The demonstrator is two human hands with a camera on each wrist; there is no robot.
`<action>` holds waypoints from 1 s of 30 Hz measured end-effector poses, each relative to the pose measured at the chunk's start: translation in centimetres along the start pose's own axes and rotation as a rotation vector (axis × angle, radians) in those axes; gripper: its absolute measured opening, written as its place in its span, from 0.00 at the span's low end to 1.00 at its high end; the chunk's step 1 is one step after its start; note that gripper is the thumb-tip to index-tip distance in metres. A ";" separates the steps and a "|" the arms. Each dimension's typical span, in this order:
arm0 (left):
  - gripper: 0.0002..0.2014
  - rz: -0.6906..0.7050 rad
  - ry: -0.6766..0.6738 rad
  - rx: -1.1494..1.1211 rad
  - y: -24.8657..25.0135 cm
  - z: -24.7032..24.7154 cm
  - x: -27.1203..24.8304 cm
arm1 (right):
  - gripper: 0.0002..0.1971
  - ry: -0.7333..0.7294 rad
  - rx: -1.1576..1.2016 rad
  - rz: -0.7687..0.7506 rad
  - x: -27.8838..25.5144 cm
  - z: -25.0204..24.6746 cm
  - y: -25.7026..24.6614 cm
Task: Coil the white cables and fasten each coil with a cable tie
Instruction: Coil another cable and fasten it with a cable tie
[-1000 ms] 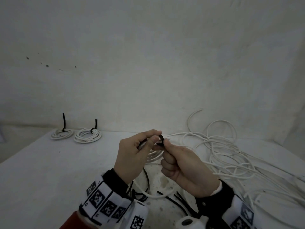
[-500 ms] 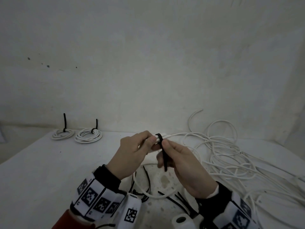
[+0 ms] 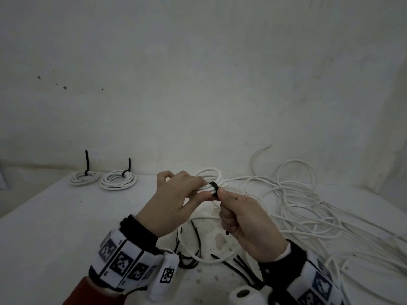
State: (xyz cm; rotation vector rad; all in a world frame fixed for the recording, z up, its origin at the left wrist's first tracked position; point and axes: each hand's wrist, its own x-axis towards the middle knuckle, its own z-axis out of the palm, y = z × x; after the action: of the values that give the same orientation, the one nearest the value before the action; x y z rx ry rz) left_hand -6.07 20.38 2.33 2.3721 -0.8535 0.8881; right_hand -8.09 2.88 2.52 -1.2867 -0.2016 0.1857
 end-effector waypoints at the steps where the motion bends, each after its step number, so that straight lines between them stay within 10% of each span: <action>1: 0.21 0.020 0.005 0.038 -0.1 0.0 0.0 | 0.16 0.011 -0.010 -0.001 0.0 0.1 0.1; 6: 0.18 0.024 0.011 -0.035 -0.7 0.3 0.2 | 0.19 -0.016 -0.128 -0.006 -0.1 0.0 -0.2; 11: 0.17 -0.379 0.019 -0.629 0.3 0.8 0.5 | 0.25 0.102 -0.335 -0.019 0.0 -1.1 -1.9; 14: 0.21 -0.652 0.114 -0.960 0.5 0.8 1.0 | 0.09 0.173 -0.372 -0.074 0.5 -1.9 -2.1; 19: 0.25 -0.822 0.141 -1.279 -0.3 0.8 1.3 | 0.14 -0.033 -0.376 -0.004 1.7 -0.5 -0.9; 30: 0.06 -1.221 0.133 -1.005 -10.3 2.5 -0.4 | 0.16 0.143 -0.262 0.224 14.9 3.7 4.7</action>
State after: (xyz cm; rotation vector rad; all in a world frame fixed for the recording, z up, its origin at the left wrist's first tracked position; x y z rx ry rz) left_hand 1.79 26.22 -1.78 1.4251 0.2703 0.0234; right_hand 5.27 11.34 -0.36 -1.5772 0.0434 0.2631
